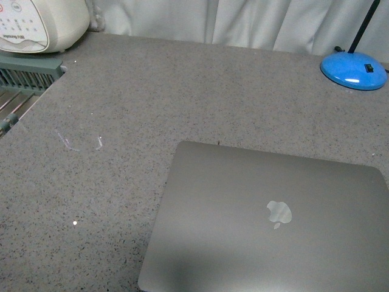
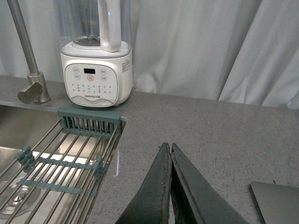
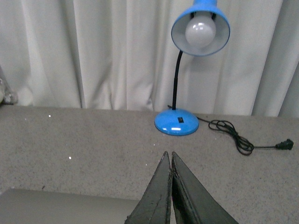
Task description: Close laptop
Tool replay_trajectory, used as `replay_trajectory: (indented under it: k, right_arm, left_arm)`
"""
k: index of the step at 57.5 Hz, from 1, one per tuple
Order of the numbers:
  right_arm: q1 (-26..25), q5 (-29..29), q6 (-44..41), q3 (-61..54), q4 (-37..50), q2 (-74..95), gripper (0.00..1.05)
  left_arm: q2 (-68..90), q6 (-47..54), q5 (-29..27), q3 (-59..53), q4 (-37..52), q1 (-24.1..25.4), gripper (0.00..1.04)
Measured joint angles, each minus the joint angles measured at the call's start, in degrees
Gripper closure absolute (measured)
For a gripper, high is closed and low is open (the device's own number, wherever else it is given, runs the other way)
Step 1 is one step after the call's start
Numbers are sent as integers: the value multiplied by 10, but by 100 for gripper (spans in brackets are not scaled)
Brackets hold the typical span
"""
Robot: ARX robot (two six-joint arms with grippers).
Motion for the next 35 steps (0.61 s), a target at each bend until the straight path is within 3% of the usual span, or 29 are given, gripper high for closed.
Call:
replay_trajectory:
  k: [11,17,35]
  right_arm:
    - [0,0,0,0,-2,1,104]
    - [0,0,0,0,-2,0,104]
    - [0,0,0,0,-2,0,104]
  left_arm:
    - [-26,0,0,0,-27,0,101]
    - [-100,0,0,0,-116,0,101]
    - [-120,0,0,0,-124,0,101]
